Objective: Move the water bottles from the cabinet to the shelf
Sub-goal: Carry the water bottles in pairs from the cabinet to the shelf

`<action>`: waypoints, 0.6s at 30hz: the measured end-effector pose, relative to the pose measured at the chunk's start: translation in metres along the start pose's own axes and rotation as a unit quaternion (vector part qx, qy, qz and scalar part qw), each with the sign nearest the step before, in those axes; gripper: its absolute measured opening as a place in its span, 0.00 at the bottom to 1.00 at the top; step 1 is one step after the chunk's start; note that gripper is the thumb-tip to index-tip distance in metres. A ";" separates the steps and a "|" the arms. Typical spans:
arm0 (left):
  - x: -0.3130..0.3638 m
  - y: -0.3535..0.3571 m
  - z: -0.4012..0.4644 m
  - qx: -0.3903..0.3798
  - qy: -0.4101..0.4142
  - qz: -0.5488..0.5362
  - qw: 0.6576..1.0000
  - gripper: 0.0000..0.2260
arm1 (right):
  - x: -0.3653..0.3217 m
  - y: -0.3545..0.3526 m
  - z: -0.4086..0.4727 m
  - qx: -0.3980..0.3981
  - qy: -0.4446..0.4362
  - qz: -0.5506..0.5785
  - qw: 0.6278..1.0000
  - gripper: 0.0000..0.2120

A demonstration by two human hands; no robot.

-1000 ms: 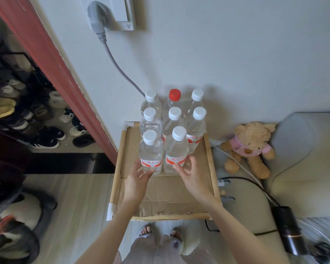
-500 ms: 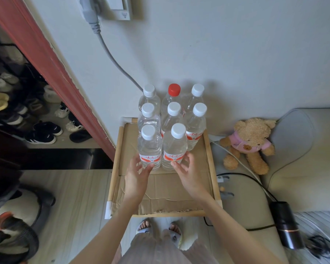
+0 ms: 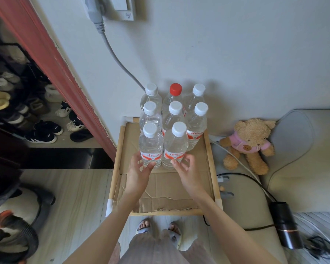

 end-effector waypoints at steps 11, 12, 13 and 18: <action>0.004 -0.002 0.001 -0.019 -0.002 0.003 1.000 0.22 | -0.006 -0.001 -0.004 0.015 -0.008 -0.038 0.999 0.18; 0.004 -0.002 0.001 -0.020 -0.003 0.003 1.000 0.22 | -0.005 -0.003 -0.004 0.025 -0.012 -0.053 0.998 0.18; 0.005 -0.003 0.000 -0.021 -0.004 0.004 1.000 0.22 | -0.003 -0.005 -0.003 0.034 -0.012 -0.066 0.997 0.18; 0.006 -0.001 0.000 -0.035 -0.010 0.011 0.999 0.22 | 0.006 -0.004 -0.003 0.016 0.010 -0.059 0.998 0.24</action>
Point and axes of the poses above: each hand's wrist, its own z-axis towards the middle knuckle, its own y-axis out of the palm, x = y × z, the point moved 10 cm from there along z, towards the middle knuckle, and after that the axes turned 2 degrees about -y, right-handed, at the moved point
